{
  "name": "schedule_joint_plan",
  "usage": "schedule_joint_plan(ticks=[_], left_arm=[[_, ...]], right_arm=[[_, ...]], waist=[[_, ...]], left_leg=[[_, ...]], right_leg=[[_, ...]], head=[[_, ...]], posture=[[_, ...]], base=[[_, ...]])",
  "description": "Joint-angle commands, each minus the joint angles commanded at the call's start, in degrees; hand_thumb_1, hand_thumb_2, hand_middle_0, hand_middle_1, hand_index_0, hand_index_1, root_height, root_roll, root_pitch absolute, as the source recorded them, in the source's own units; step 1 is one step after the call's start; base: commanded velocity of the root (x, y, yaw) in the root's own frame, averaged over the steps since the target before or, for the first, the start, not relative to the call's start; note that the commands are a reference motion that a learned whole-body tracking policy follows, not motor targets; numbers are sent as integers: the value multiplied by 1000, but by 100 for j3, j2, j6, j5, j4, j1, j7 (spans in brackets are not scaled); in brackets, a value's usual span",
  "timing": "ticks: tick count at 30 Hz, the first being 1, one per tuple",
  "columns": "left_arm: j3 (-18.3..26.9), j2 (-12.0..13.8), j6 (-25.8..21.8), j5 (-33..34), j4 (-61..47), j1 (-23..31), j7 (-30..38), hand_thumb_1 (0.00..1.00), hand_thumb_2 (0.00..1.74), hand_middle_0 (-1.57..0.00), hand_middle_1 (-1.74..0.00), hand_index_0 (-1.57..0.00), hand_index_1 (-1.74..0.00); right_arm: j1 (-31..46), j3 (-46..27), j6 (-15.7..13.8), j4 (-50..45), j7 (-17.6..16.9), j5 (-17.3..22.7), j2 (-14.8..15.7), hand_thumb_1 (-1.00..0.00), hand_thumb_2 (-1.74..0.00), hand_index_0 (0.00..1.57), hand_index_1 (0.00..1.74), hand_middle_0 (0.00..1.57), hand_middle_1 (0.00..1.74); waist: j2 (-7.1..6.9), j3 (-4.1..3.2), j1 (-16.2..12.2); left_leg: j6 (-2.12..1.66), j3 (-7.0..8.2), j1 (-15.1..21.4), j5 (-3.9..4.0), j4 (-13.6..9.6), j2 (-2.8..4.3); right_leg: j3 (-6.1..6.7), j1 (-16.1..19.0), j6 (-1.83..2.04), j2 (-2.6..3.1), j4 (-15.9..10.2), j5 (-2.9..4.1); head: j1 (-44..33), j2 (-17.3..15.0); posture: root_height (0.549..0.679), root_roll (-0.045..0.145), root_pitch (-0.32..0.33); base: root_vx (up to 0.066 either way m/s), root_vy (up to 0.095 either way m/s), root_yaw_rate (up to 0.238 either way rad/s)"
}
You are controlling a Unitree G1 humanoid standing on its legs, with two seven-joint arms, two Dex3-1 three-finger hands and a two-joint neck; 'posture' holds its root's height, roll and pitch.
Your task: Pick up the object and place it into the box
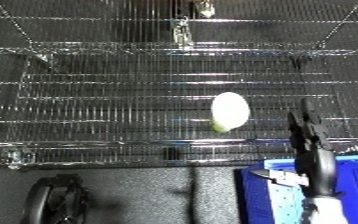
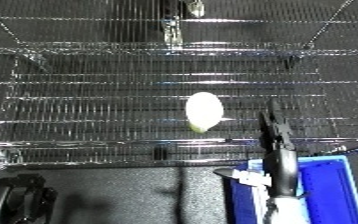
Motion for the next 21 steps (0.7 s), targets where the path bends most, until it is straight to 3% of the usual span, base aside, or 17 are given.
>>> schedule_joint_plan(ticks=[10, 21], left_arm=[[-117, 49, 69, 36, -66, -233, 82, 1000, 1740, -1570, -1740, -1570, -1740], [-243, 52, 124, 32, -132, -433, 138, 1000, 1740, -1570, -1740, -1570, -1740]], right_arm=[[-427, 21, 79, 247, -491, -175, -136, 0, 0, 0, 0, 0, 0], [-936, 223, 333, 512, -510, -306, -263, 0, 0, 0, 0, 0, 0]], waist=[[96, 6, -8], [183, 6, 22]], left_leg=[[33, 31, -539, -84, 256, -79], [16, 64, -908, -124, 387, -113]], right_leg=[[37, -594, -26, 60, 296, -44], [14, -981, -46, 37, 429, -55]], head=[[376, 215], [601, 467]], posture=[[639, 45, 0], [635, 50, 42]], base=[[-30, -15, -1], [-6, -11, -2]])
